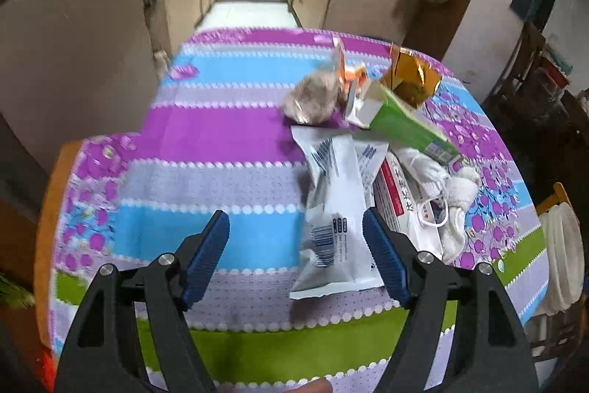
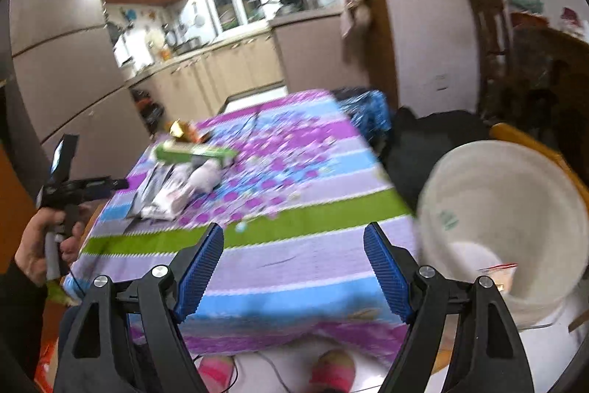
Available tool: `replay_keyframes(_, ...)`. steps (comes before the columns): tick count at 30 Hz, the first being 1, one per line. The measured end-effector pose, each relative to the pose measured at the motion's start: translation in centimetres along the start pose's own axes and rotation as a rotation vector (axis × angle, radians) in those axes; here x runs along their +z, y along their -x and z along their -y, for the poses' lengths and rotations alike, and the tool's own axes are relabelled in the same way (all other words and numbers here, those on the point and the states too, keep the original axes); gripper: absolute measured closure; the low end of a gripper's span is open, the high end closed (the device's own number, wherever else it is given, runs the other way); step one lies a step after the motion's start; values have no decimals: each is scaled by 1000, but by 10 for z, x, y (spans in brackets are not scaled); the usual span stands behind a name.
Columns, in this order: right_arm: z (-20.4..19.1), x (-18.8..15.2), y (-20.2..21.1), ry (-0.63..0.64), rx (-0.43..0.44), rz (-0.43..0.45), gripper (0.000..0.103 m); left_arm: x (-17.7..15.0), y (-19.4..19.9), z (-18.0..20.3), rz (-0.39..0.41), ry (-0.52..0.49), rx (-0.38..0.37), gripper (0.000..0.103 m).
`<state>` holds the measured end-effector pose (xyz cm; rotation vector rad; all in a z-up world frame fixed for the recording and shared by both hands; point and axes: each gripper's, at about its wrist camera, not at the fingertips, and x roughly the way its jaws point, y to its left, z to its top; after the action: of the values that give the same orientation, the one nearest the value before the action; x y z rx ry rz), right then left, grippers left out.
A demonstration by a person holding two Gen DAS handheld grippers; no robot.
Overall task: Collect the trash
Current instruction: 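Grasp the white wrapper with the left gripper while the right gripper grasps the white cloth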
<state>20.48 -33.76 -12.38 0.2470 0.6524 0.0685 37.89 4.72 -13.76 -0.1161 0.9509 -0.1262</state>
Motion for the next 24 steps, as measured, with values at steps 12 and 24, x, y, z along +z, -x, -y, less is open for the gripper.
replay_keyframes(12, -35, 31, -82, -107, 190, -145, 24, -3, -54, 15, -47, -39, 58, 26)
replay_keyframes(24, -101, 80, -222, -179, 187, -292, 47, -10, -42, -2, 8, -78, 53, 65)
